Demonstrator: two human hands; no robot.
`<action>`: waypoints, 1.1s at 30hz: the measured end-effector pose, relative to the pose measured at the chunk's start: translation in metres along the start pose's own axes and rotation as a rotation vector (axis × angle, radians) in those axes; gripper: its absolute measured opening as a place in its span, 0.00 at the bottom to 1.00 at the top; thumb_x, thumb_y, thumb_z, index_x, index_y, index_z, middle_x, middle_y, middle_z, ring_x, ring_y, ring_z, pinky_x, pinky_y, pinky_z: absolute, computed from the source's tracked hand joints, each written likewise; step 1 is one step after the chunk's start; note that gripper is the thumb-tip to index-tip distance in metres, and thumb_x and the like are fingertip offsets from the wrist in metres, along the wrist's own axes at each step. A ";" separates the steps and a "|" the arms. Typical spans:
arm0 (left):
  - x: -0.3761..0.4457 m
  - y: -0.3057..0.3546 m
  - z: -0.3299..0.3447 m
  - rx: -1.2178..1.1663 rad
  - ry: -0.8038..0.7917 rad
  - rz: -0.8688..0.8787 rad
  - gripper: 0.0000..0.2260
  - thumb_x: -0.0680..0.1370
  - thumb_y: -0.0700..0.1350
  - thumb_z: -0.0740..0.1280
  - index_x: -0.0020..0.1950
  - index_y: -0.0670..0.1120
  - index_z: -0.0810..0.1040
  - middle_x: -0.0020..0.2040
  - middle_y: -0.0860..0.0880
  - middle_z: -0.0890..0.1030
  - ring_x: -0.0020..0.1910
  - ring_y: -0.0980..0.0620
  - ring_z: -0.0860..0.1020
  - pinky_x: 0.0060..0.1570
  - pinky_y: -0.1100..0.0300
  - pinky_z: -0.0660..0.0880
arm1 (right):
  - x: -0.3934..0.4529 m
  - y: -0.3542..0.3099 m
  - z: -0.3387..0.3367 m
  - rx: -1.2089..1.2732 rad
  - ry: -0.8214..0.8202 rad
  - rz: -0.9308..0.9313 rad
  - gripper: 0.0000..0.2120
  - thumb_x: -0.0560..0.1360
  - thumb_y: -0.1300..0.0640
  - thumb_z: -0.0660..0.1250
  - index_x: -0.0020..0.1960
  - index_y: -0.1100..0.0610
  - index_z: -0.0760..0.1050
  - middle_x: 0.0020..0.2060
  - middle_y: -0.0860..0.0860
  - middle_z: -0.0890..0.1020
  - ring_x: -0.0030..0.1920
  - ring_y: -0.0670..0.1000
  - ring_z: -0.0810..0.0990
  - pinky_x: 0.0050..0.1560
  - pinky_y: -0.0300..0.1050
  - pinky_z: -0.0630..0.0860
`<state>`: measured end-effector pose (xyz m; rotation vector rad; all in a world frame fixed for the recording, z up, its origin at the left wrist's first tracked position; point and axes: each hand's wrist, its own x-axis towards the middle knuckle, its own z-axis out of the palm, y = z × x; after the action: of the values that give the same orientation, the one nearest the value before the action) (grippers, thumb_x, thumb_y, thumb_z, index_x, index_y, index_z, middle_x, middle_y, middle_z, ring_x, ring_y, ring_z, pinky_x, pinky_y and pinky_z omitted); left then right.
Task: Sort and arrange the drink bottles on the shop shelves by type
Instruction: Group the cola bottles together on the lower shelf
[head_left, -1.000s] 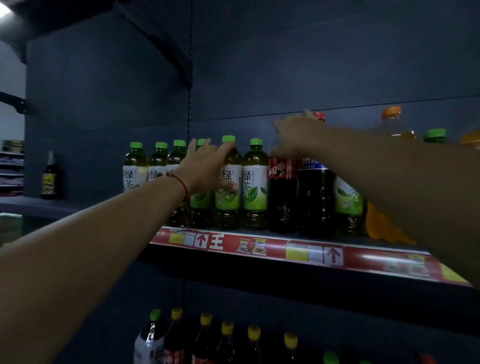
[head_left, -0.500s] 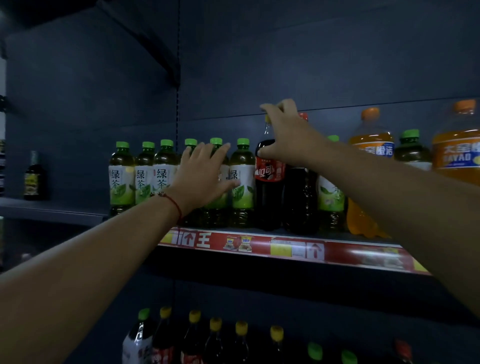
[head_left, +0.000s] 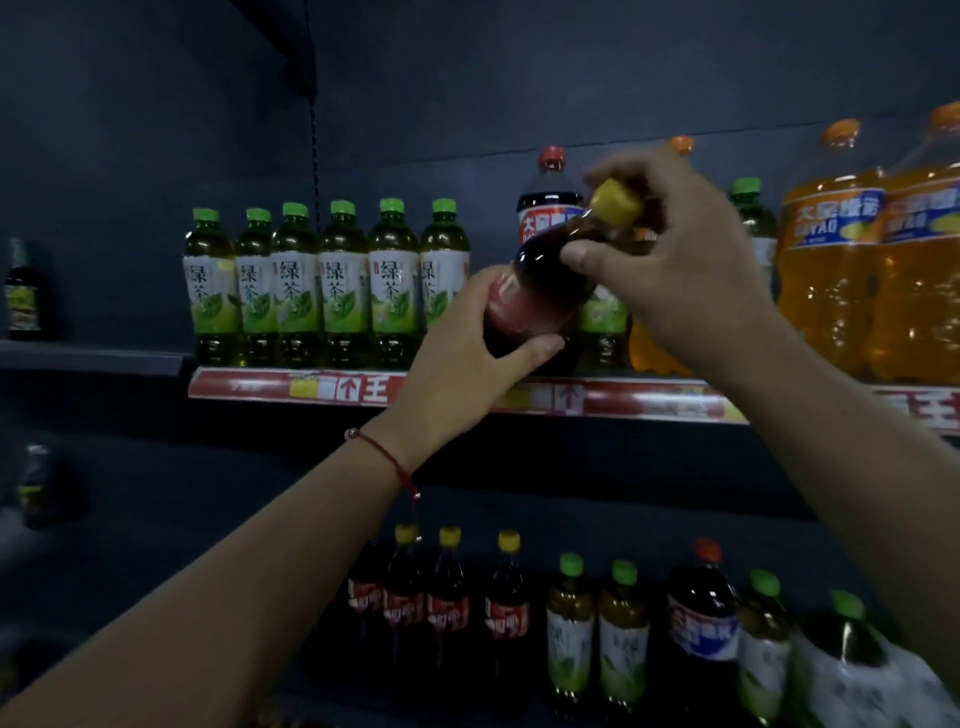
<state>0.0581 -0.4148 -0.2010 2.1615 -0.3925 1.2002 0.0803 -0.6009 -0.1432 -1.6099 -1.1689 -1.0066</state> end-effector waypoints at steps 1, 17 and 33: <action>-0.010 0.007 0.001 0.021 -0.014 0.003 0.26 0.73 0.58 0.74 0.66 0.58 0.66 0.59 0.59 0.76 0.56 0.63 0.77 0.57 0.61 0.76 | -0.012 -0.002 -0.007 0.067 0.025 0.049 0.20 0.73 0.53 0.72 0.62 0.48 0.71 0.54 0.41 0.75 0.54 0.39 0.77 0.54 0.30 0.74; -0.217 0.012 0.093 -0.851 0.222 -0.961 0.26 0.67 0.59 0.71 0.63 0.55 0.76 0.53 0.47 0.86 0.49 0.48 0.85 0.45 0.51 0.82 | -0.260 0.029 0.047 0.736 -0.649 0.875 0.30 0.66 0.46 0.74 0.64 0.34 0.66 0.59 0.35 0.78 0.56 0.36 0.79 0.52 0.36 0.78; -0.306 -0.061 0.151 -0.333 -0.237 -1.124 0.11 0.78 0.59 0.63 0.60 0.62 0.71 0.54 0.65 0.77 0.47 0.71 0.74 0.40 0.77 0.70 | -0.416 0.102 0.117 0.486 -0.643 1.167 0.29 0.63 0.47 0.80 0.61 0.41 0.74 0.54 0.41 0.82 0.56 0.41 0.80 0.57 0.43 0.77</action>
<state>0.0236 -0.4791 -0.5397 1.7491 0.4713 0.2202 0.0972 -0.6124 -0.5868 -1.8070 -0.5432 0.5300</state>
